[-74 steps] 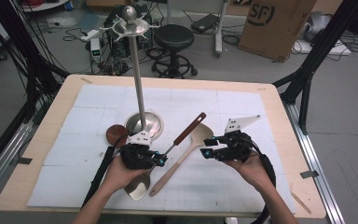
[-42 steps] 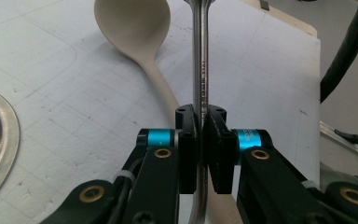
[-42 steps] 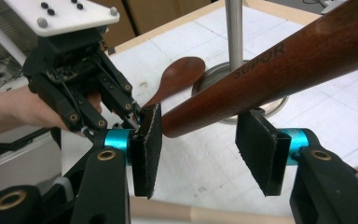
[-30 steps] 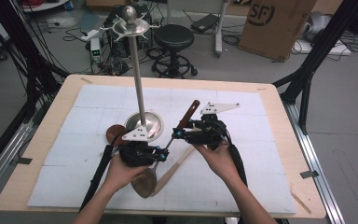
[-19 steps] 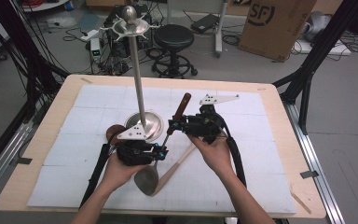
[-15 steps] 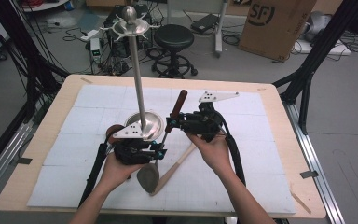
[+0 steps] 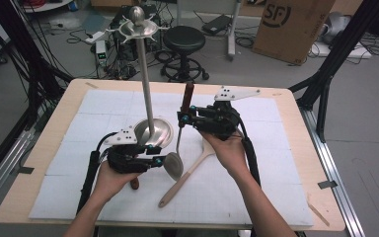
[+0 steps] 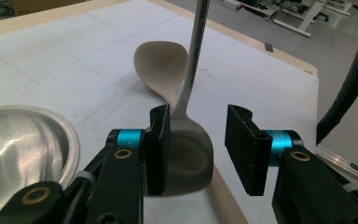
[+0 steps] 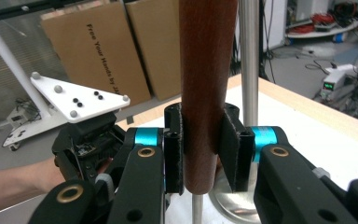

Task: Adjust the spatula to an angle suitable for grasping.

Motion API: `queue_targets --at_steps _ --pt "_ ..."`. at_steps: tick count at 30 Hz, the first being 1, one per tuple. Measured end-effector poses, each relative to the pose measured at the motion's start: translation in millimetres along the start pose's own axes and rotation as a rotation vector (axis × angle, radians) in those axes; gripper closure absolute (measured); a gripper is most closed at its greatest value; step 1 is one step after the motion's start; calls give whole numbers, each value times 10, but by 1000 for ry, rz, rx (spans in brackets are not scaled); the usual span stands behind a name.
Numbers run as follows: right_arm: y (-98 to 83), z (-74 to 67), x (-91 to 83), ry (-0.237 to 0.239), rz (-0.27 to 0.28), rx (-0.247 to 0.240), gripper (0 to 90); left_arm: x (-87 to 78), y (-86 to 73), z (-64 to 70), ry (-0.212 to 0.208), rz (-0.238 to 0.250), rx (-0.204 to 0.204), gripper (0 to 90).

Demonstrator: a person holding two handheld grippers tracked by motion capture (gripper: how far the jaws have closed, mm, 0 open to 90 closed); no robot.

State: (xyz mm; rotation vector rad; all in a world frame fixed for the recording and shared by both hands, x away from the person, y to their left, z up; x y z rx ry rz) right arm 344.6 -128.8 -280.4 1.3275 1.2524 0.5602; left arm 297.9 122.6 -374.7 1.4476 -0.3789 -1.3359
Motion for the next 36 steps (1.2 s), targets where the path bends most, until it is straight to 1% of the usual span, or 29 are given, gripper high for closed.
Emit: queue_targets --at_steps 6,8,14,19,20,25,30,32,33,34,36 --pt "15 -2 1 24 18 -24 730 -16 -13 -15 8 -5 -2 577" --pt "21 -14 0 36 25 -31 730 -12 -11 -14 5 -2 -3 572" --pt "29 -34 3 51 26 -41 730 -1 -6 -7 -5 4 -4 565" --pt "48 -63 10 70 31 -54 730 -14 21 6 -29 24 -5 560" --pt "56 -73 12 77 33 -58 730 -18 27 7 -32 25 0 559" --pt "111 -126 31 98 34 -71 730 -22 57 30 -57 48 -4 557" --pt "139 -187 91 112 25 -82 729 18 58 72 -82 42 -1 560" --pt "137 -201 123 116 23 -86 729 41 60 89 -99 29 6 579" --pt "137 -213 142 119 21 -88 729 50 59 96 -103 28 2 593" --pt "136 -220 154 123 20 -88 729 53 58 93 -98 21 11 608" --pt "133 -240 183 132 13 -89 729 57 59 93 -106 22 4 670"
Point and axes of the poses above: each handheld gripper's, and its own axes: x roughly forward along the jaws, y roughly out of its top, z roughly to its right, the point moved 2 cm from there along x, roughly forward along the jaws, and after that the axes turned 7 degrees about -z, right-handed, at the moved point
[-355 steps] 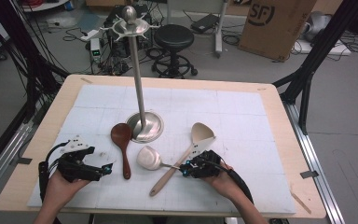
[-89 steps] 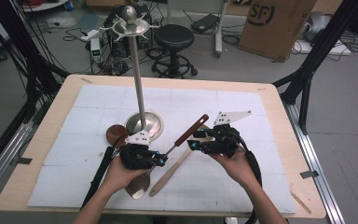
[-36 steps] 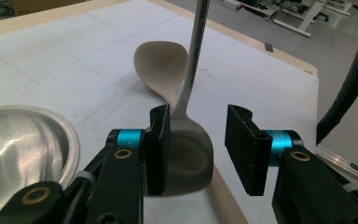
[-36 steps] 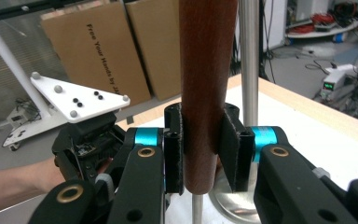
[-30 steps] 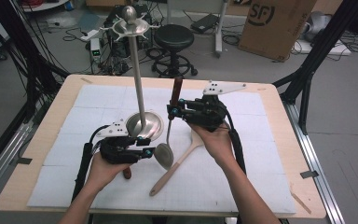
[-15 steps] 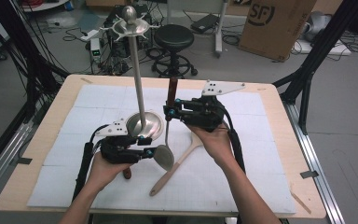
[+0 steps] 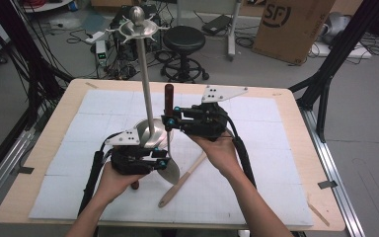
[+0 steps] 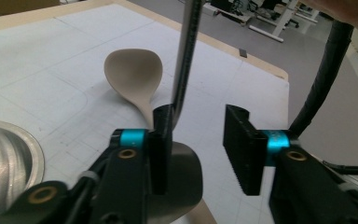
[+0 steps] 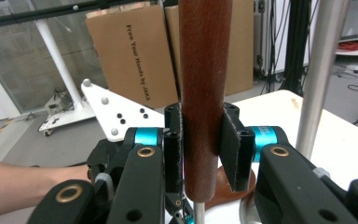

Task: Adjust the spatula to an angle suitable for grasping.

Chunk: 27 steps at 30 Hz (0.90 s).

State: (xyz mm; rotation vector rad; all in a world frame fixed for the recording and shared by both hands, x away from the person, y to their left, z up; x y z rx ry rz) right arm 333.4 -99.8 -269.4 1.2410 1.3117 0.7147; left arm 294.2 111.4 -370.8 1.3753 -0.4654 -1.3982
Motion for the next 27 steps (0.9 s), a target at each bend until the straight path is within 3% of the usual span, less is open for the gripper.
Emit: queue_targets --at_steps 4,10,16,22,27 --pt "-1 -32 49 13 -9 -3 729 -10 7 -5 5 16 -7 743" --pt "-3 -74 98 45 -15 -7 729 -27 16 -12 -7 35 -10 747" --pt "-5 -102 123 46 -13 -6 725 -44 24 23 26 38 15 824" --pt "-31 -91 135 10 -6 33 701 -27 71 78 64 21 28 840" --pt "-37 -163 138 -75 -28 20 663 -31 112 89 118 26 10 841"
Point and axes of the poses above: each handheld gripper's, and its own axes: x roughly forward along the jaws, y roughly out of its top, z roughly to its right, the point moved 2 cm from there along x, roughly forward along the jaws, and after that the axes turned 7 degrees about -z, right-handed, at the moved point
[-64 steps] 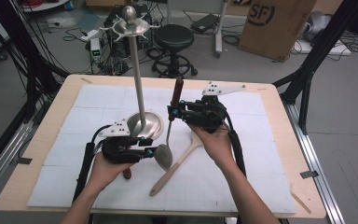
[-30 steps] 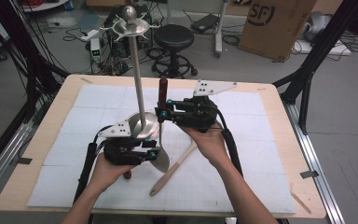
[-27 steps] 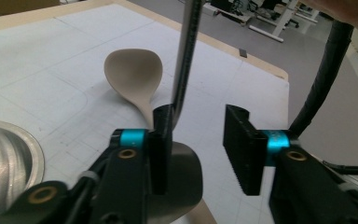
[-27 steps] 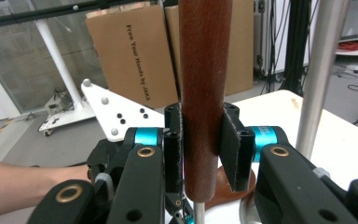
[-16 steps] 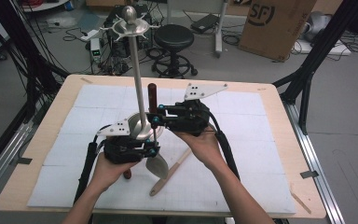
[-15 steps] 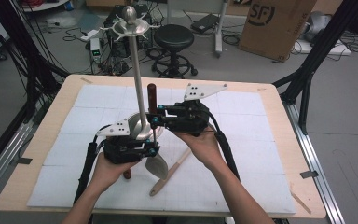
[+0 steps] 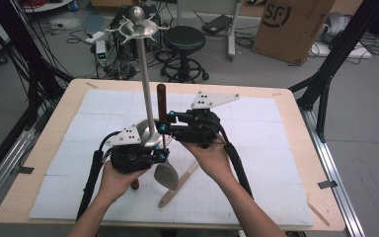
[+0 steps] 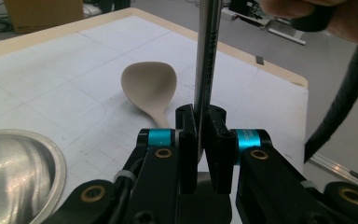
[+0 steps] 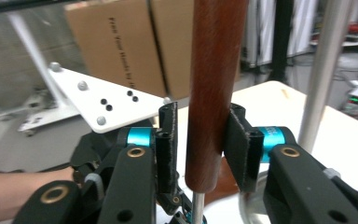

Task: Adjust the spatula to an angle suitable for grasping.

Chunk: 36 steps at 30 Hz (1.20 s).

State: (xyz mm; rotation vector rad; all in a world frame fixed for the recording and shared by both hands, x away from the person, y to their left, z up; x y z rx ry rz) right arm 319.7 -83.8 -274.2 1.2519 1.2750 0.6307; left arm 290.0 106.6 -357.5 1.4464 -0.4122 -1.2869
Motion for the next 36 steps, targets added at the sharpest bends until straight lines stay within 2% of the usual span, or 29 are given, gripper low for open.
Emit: queue_targets --at_steps 5,7,10,13,15,17,21,26,36 --pt "-1 -90 11 -112 -5 -9 692 11 15 17 44 -3 -3 840" --pt "-2 -107 12 -125 -6 -8 719 15 15 21 49 -2 -4 839" --pt "6 -89 30 -96 -1 -2 727 5 11 14 34 3 -4 837" --pt "17 -32 24 -30 10 -11 730 -37 5 -4 21 22 -16 816" --pt "22 6 19 8 15 -15 731 -79 -2 -23 23 28 -13 772" --pt "26 41 14 30 19 -22 731 -121 -18 -49 31 32 -22 717" --pt "37 106 14 70 33 -43 731 -178 -68 -82 48 20 -14 649" --pt "50 169 16 86 33 -67 731 -231 -130 -109 52 2 -14 590" --pt "89 269 7 108 43 -73 731 -364 -253 -177 63 -7 -32 488"
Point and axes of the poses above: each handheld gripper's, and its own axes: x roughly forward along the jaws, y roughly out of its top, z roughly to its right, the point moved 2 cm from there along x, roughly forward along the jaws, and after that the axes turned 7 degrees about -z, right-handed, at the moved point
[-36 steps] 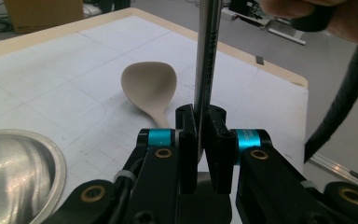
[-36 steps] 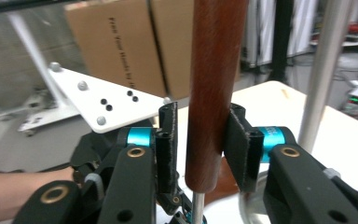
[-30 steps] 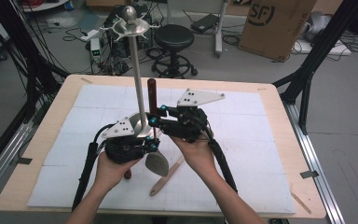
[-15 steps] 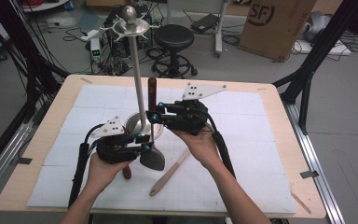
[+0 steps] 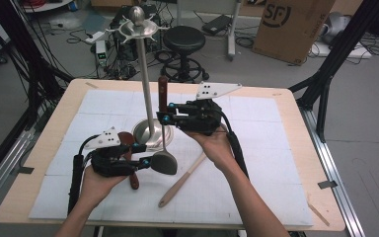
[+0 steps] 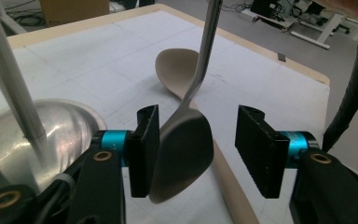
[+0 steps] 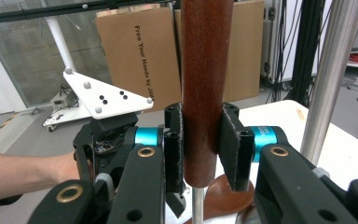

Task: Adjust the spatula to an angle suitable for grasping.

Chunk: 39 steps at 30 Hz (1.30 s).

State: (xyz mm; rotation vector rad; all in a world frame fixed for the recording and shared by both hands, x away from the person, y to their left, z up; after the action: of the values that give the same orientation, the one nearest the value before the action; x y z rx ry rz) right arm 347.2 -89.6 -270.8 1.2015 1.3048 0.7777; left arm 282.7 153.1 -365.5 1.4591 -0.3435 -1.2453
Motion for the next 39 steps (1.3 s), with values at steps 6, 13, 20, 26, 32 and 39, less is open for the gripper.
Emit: queue_targets --at_steps 6,13,20,26,32,39 --pt "28 16 55 9 -6 -12 731 -58 -98 -48 12 -9 -7 456" --pt "82 29 109 7 -16 -22 731 -127 -148 -86 24 -8 -13 425" --pt "125 48 150 4 -16 -22 731 -181 -202 -140 56 -4 -41 322" --pt "124 66 202 5 -21 -21 731 -217 -223 -165 70 1 -40 276" --pt "128 71 224 -4 -24 -21 731 -212 -236 -178 79 -6 -39 242" --pt "149 92 248 -11 -27 -28 731 -185 -242 -186 94 -24 -38 190"
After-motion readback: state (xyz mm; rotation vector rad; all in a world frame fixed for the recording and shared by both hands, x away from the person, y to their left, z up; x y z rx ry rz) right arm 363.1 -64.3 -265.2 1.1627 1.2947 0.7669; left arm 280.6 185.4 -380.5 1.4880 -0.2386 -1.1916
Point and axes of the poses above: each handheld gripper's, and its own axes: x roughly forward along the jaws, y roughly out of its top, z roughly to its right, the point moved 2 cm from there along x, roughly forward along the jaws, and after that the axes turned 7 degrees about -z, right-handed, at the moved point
